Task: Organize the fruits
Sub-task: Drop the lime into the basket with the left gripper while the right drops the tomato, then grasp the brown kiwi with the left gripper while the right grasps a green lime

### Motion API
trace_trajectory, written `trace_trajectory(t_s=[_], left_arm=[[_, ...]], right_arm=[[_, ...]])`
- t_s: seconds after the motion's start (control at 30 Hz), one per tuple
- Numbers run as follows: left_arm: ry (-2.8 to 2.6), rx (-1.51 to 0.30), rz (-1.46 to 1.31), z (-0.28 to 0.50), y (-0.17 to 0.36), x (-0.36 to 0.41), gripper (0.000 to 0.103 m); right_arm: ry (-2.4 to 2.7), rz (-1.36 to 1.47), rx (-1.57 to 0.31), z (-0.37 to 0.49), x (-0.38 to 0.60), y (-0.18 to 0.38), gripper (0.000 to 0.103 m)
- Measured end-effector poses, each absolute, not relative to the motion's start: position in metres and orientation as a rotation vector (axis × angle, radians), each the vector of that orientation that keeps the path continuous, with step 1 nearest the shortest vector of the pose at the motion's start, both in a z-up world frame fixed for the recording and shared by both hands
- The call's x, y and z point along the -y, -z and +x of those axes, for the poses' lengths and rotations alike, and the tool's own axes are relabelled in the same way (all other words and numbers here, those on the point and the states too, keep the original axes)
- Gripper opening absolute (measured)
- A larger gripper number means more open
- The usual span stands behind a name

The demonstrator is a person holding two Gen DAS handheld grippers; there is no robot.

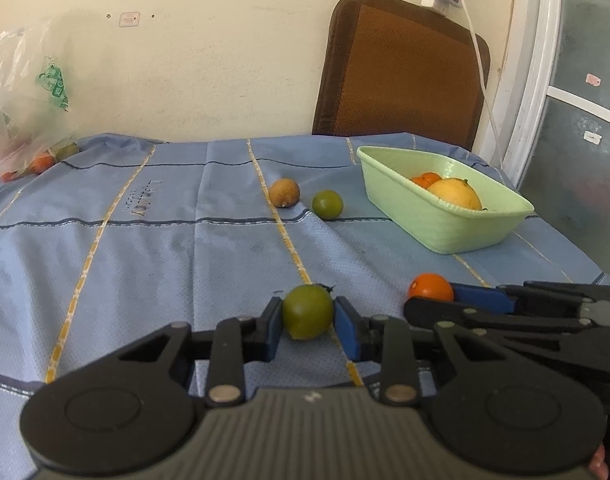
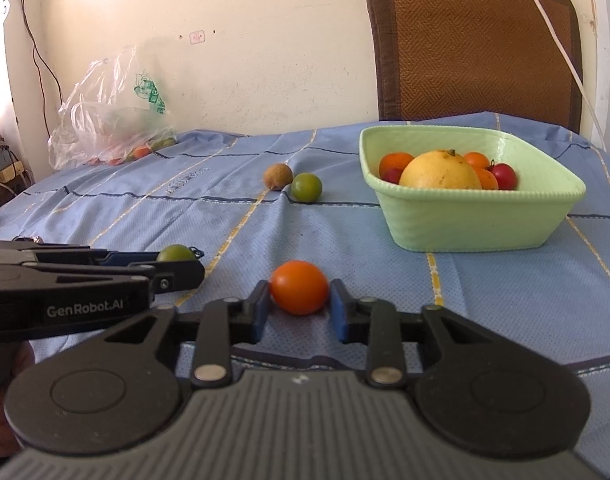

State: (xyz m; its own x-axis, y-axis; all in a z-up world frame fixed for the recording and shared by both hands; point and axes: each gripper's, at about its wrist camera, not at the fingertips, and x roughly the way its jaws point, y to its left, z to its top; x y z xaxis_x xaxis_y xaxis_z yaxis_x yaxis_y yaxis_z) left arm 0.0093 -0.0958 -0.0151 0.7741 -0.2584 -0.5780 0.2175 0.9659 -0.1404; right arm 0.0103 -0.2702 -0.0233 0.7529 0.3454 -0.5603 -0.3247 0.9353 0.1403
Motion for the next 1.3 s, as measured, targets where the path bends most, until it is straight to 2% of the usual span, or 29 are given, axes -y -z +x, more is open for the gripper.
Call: trace_trajectory(t_s=[0.2,0.4,0.73,0.87,0.9,1.13,1.3], left_arm=[[0.351,-0.607,-0.096,0.029,-0.015,0.119,0.028],[0.437,-0.587,-0.048,0.081,-0.045,0.171,0.029],[0.503,-0.74,-0.087,0.175,-0.025,0.22,0.029],[0.513,-0.762,-0.091,0.183,-0.015,0.228,0.034],[0.517,-0.758,-0.102,0.182,-0.017,0.225,0.034],[0.394,-0.625,-0.18,0.157,-0.048,0.136,0.034],[0.249,-0.681,-0.208,0.149,-0.034,0.073,0.034]], right_arm=[[-0.352,0.106,-0.519,0.006,0.297,0.004,0.033],[-0.223,0.135,-0.404,0.025,0.347,-0.018,0.033],[-0.158,0.11,-0.475,0.084,0.376,0.006,0.034],[-0.145,0.084,-0.452,0.082,0.374,0.008,0.038],[-0.145,0.091,-0.443,0.081,0.375,0.008,0.044],[-0.128,0.172,-0.357,0.072,0.382,0.001,0.043],[-0.241,0.214,-0.296,0.057,0.365,-0.018,0.043]])
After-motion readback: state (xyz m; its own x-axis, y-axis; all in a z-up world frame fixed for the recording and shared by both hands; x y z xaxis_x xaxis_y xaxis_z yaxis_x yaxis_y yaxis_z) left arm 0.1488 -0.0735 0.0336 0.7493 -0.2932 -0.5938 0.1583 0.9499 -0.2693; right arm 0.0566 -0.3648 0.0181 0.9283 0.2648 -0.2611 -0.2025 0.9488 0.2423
